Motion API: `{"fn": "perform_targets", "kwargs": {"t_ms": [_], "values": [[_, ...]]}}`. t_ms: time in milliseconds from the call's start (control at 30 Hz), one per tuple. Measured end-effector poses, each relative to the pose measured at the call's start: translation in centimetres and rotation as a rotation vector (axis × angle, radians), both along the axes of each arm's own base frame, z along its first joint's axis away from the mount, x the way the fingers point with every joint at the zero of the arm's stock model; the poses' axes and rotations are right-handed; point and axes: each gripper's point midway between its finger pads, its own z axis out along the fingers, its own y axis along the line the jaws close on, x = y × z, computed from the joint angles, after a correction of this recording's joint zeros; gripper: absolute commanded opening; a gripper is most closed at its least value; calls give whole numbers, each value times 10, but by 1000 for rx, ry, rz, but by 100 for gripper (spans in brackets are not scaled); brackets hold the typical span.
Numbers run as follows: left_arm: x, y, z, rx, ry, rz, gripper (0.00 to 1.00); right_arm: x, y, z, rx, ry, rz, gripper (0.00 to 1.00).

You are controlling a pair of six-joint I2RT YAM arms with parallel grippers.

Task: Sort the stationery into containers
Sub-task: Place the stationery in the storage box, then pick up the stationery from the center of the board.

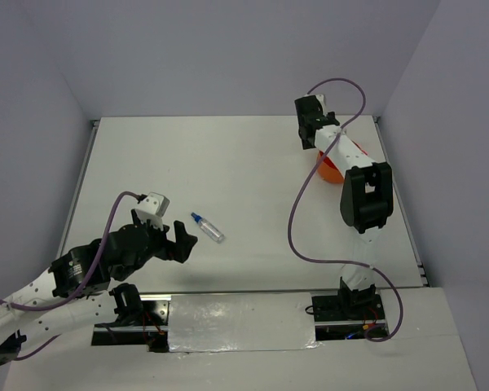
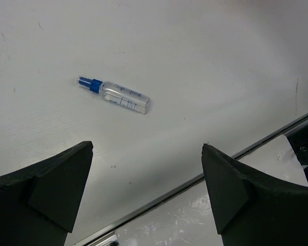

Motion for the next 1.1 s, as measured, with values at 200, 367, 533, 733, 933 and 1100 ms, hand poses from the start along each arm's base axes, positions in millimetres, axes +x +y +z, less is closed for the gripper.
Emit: {"fn": "perform_targets", "kwargs": {"t_ms": [200, 367, 533, 733, 933, 1100], "values": [[11, 10, -15, 35, 52, 146, 99, -26, 66, 49, 117, -86, 143, 100], [26, 7, -36, 16, 152, 366, 99, -108, 131, 126, 312, -287, 315, 100], [55, -7, -63, -19, 241, 593, 99, -177, 156, 122, 492, -332, 403, 100], [113, -6, -134, 76, 423, 845, 99, -230, 155, 15, 569, -115, 392, 100], [130, -34, -164, 95, 510, 860, 99, -254, 167, 4, 639, -80, 446, 100], [127, -40, -170, 40, 552, 888, 97, -258, 169, 14, 676, -123, 475, 100]]}}
